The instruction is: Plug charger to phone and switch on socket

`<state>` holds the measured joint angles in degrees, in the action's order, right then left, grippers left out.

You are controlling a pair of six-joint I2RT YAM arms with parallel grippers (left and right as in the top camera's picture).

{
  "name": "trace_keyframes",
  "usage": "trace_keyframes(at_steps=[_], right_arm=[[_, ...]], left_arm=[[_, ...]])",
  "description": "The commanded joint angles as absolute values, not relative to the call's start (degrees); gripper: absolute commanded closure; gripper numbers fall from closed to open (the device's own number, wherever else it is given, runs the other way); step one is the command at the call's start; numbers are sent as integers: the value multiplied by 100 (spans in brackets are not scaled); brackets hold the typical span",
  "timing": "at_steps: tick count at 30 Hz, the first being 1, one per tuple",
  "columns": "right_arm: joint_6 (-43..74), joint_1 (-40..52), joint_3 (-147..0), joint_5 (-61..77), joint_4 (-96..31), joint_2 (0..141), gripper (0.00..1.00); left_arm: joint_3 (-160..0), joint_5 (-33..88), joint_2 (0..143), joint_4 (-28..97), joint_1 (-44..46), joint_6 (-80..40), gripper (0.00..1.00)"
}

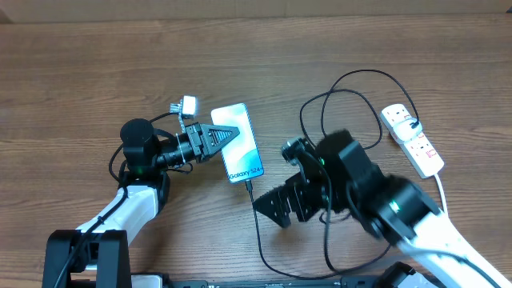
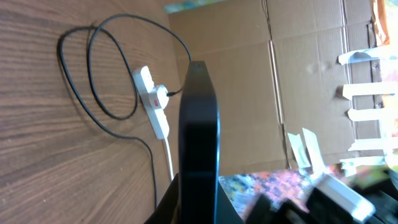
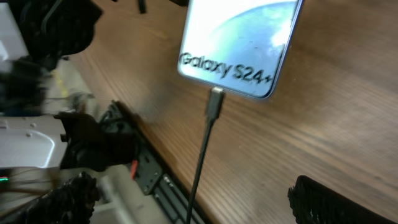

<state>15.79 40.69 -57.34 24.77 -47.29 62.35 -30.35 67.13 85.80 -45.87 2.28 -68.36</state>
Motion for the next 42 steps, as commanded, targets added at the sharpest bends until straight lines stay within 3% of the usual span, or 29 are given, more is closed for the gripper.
trace_keyframes(at_steps=[1, 6, 8, 11, 13, 22, 32, 42], right_arm=[[2095, 4864, -5684, 397, -4582, 6191, 0], [2259, 5546, -5275, 102, -3603, 6810, 0], [2281, 5575, -5275, 91, -3450, 7122, 13], [2432, 5577, -5275, 91, -3365, 7472, 44], [2453, 5577, -5275, 89, -3363, 7601, 57], [2698, 5577, -5275, -366, -3072, 7627, 96], [2657, 5577, -5277, -554, -2082, 7627, 96], [2515, 5577, -5408, -956, -2062, 7651, 96]], left_arm=[[-3103, 6532, 8582, -4641, 255, -6532, 96], [-3103, 6497, 8582, -4652, 255, -6646, 96], [-3103, 6510, 8582, -4652, 255, -6689, 96], [-3103, 6514, 8582, -4652, 255, -6733, 96], [-3103, 6514, 8582, -4650, 255, -6731, 96], [-3103, 6506, 8582, -4652, 261, -6532, 96], [-3103, 7057, 8582, -4654, 401, -6169, 96], [-3103, 7017, 8582, -4630, 1031, -6167, 96]])
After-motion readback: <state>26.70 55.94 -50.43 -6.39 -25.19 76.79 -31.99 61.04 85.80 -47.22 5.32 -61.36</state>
